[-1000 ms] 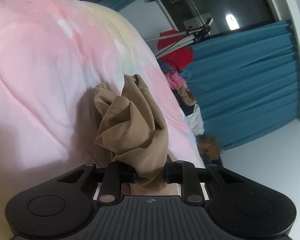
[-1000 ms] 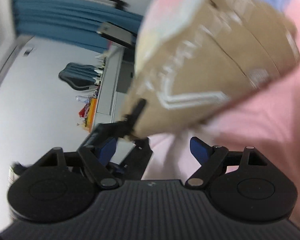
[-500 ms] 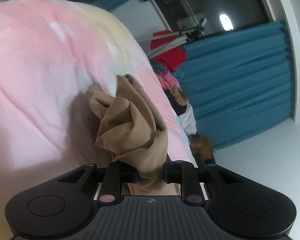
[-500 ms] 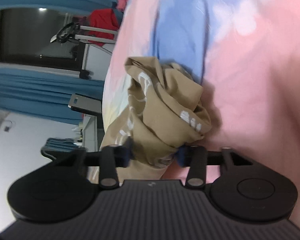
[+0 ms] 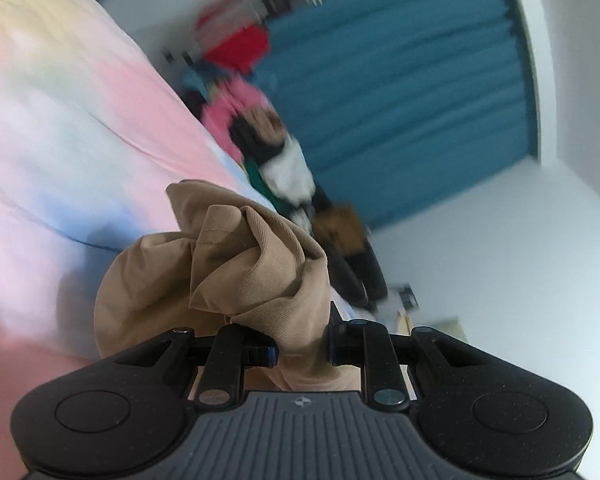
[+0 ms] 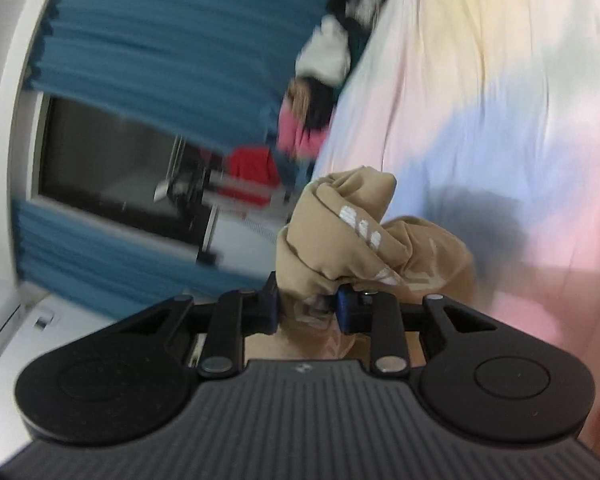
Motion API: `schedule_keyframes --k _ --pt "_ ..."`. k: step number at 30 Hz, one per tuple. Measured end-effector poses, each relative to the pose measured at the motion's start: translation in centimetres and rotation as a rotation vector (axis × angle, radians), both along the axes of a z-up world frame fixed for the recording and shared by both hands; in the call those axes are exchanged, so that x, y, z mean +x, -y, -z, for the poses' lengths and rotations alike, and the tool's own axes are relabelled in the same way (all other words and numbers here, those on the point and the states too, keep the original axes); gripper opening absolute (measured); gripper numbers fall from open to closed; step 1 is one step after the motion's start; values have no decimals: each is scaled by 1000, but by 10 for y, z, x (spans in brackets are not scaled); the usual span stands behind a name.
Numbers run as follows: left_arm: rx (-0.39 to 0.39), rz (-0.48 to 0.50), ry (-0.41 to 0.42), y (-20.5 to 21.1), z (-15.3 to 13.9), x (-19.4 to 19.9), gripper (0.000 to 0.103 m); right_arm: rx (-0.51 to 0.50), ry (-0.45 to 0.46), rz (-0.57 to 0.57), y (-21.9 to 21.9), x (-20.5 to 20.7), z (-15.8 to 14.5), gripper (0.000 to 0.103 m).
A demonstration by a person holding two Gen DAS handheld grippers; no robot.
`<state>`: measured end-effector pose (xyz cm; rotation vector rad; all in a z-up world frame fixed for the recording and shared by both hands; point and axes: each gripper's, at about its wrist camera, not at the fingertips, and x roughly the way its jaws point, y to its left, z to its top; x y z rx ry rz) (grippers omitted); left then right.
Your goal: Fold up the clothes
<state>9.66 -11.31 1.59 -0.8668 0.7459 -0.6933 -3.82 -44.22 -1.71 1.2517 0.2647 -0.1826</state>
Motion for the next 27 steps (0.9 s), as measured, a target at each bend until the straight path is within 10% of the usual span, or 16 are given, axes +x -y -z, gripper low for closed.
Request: schedule_keyframes --k 8,13,21,27 --pt "11 150 28 185 -13 119 22 -170 -18 182 127 58 -38 30" --pt "212 193 130 259 8 143 22 -253 -49 246 158 94 -9 30" --pt "396 303 72 236 124 149 22 -180 -227 209 141 89 95 30" --pt "494 351 91 220 159 128 27 -101 -272 211 112 55 147 33"
